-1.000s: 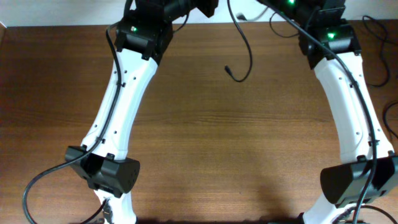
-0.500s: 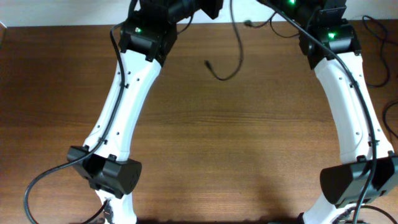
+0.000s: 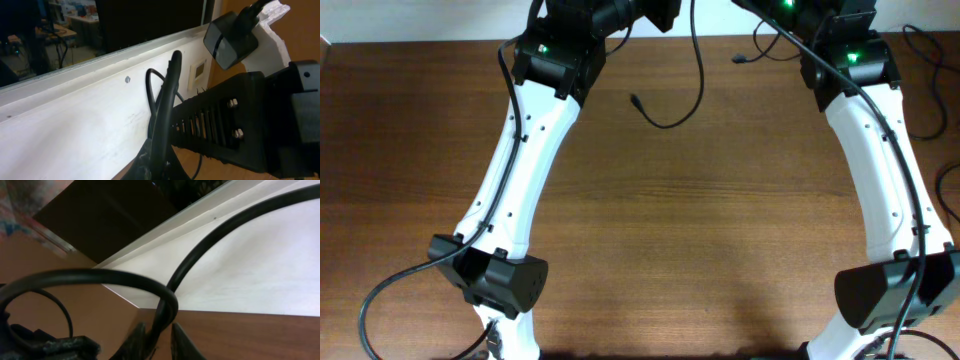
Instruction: Untangle cables
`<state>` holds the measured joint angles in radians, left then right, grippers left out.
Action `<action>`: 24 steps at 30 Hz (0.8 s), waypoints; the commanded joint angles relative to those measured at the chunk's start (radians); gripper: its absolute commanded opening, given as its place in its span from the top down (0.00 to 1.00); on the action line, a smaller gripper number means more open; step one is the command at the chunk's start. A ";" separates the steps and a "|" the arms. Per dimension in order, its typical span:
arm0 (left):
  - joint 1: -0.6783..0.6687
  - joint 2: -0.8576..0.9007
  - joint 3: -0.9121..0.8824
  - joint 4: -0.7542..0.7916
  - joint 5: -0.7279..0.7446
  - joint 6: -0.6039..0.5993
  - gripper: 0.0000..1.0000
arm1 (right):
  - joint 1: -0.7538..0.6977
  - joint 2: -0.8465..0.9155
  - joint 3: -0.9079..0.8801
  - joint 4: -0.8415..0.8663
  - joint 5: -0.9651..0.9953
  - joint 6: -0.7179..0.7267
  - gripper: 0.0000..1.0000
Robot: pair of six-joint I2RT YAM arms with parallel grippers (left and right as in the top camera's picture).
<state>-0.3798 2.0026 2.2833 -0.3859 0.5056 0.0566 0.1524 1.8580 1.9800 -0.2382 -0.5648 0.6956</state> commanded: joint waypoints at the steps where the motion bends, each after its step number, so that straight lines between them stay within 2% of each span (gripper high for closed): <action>1: -0.004 -0.047 0.016 0.003 0.025 0.012 1.00 | 0.005 -0.004 0.017 0.003 -0.007 -0.010 0.96; 8: -0.004 -0.047 0.016 0.003 0.032 0.011 1.00 | 0.006 -0.004 0.017 0.003 -0.007 -0.010 0.96; 9: -0.004 -0.047 0.016 0.003 0.032 0.011 1.00 | 0.005 -0.004 0.017 0.003 -0.007 -0.010 0.95; 11: -0.005 -0.047 0.016 0.003 0.032 0.011 1.00 | 0.005 -0.004 0.017 0.003 -0.007 -0.007 0.83; 14: -0.009 -0.047 0.016 0.003 0.032 0.011 1.00 | 0.006 -0.004 0.017 0.003 -0.007 -0.007 0.80; 18: -0.013 -0.047 0.016 0.003 0.032 0.012 1.00 | 0.006 -0.004 0.017 0.003 -0.007 -0.007 0.85; 19: -0.014 -0.047 0.016 0.003 0.032 0.012 1.00 | 0.005 -0.004 0.017 0.003 -0.007 -0.007 0.88; 20: -0.015 -0.047 0.016 0.003 0.032 0.012 1.00 | 0.006 -0.004 0.017 0.003 -0.007 -0.007 0.96; 24: -0.012 -0.047 0.016 0.005 0.020 0.012 1.00 | 0.005 -0.004 0.017 0.003 -0.007 -0.008 0.96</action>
<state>-0.3870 2.0026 2.2833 -0.3923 0.5194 0.0593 0.1524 1.8580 1.9800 -0.2367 -0.5667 0.6998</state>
